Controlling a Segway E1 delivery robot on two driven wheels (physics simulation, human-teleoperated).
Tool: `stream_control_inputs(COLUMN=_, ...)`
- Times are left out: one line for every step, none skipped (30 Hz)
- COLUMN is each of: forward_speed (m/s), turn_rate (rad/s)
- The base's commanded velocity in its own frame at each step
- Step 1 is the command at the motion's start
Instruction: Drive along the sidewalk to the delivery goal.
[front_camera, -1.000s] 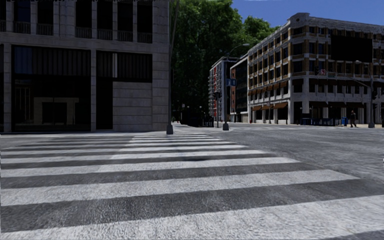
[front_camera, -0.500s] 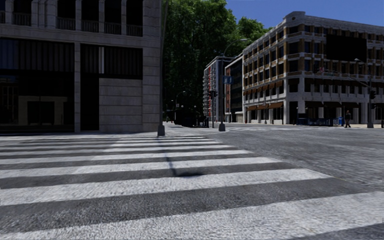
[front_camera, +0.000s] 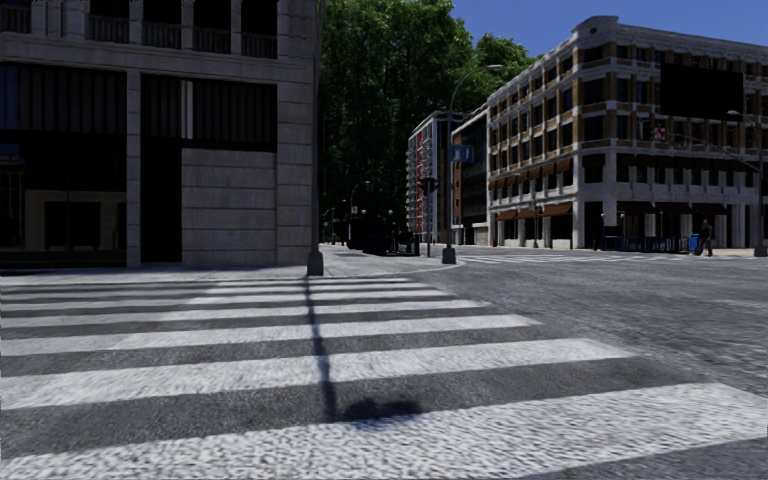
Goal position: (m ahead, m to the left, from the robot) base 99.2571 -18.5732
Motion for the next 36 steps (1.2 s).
stream_control_inputs(forward_speed=2.0, turn_rate=0.0)
stream_control_inputs(forward_speed=2.0, turn_rate=0.0)
stream_control_inputs(forward_speed=2.0, turn_rate=0.0)
stream_control_inputs(forward_speed=2.0, turn_rate=0.0)
stream_control_inputs(forward_speed=2.0, turn_rate=0.0)
stream_control_inputs(forward_speed=2.0, turn_rate=0.0)
stream_control_inputs(forward_speed=2.0, turn_rate=0.0)
stream_control_inputs(forward_speed=2.0, turn_rate=0.0)
stream_control_inputs(forward_speed=2.0, turn_rate=0.0)
stream_control_inputs(forward_speed=2.0, turn_rate=0.0)
stream_control_inputs(forward_speed=2.0, turn_rate=0.0)
stream_control_inputs(forward_speed=2.0, turn_rate=0.0)
stream_control_inputs(forward_speed=2.0, turn_rate=0.0)
stream_control_inputs(forward_speed=1.65, turn_rate=0.0)
stream_control_inputs(forward_speed=1.65, turn_rate=0.0)
stream_control_inputs(forward_speed=1.65, turn_rate=0.0)
stream_control_inputs(forward_speed=1.65, turn_rate=0.0)
stream_control_inputs(forward_speed=1.65, turn_rate=0.0)
stream_control_inputs(forward_speed=1.65, turn_rate=0.0)
stream_control_inputs(forward_speed=1.65, turn_rate=0.0)
stream_control_inputs(forward_speed=1.65, turn_rate=0.0)
stream_control_inputs(forward_speed=1.65, turn_rate=0.0)
stream_control_inputs(forward_speed=1.65, turn_rate=0.0)
stream_control_inputs(forward_speed=1.65, turn_rate=0.0)
stream_control_inputs(forward_speed=1.65, turn_rate=0.0)
stream_control_inputs(forward_speed=1.65, turn_rate=0.0)
stream_control_inputs(forward_speed=1.65, turn_rate=0.0)
stream_control_inputs(forward_speed=1.65, turn_rate=0.0)
stream_control_inputs(forward_speed=1.65, turn_rate=0.0)
stream_control_inputs(forward_speed=1.65, turn_rate=0.0)
stream_control_inputs(forward_speed=1.65, turn_rate=0.0)
stream_control_inputs(forward_speed=1.65, turn_rate=0.0)
stream_control_inputs(forward_speed=1.65, turn_rate=0.0)
stream_control_inputs(forward_speed=1.65, turn_rate=0.0)
stream_control_inputs(forward_speed=1.65, turn_rate=0.0)
stream_control_inputs(forward_speed=1.65, turn_rate=0.05)
